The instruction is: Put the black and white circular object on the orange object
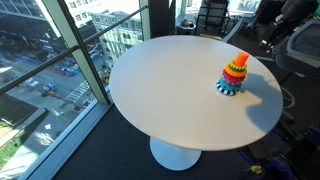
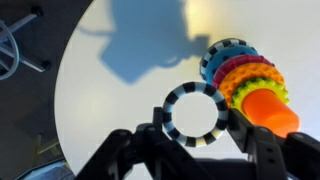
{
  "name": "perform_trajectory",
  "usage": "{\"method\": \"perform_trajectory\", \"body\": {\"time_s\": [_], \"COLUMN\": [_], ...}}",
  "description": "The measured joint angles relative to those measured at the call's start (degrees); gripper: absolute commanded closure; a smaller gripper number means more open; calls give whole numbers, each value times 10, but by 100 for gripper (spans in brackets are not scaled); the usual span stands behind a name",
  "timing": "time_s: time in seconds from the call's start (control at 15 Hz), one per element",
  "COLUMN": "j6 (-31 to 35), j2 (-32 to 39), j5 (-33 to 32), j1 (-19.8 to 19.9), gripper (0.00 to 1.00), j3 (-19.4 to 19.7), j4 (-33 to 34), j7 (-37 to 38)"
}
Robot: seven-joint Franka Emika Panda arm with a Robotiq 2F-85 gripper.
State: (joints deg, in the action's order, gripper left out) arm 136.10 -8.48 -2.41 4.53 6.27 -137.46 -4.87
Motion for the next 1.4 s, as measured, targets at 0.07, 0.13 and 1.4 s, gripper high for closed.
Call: {"method": "perform_trajectory", "body": {"time_s": [0.07, 0.13, 1.4], "j6": [-2, -4, -41], "j2": [-3, -5, 56], "j5": [10, 21, 121], "j1": [-2, -5, -38], "gripper": [59, 59, 59], "j3": [0, -1, -18], "j4": [3, 7, 56], "j7": [-2, -6, -64]}}
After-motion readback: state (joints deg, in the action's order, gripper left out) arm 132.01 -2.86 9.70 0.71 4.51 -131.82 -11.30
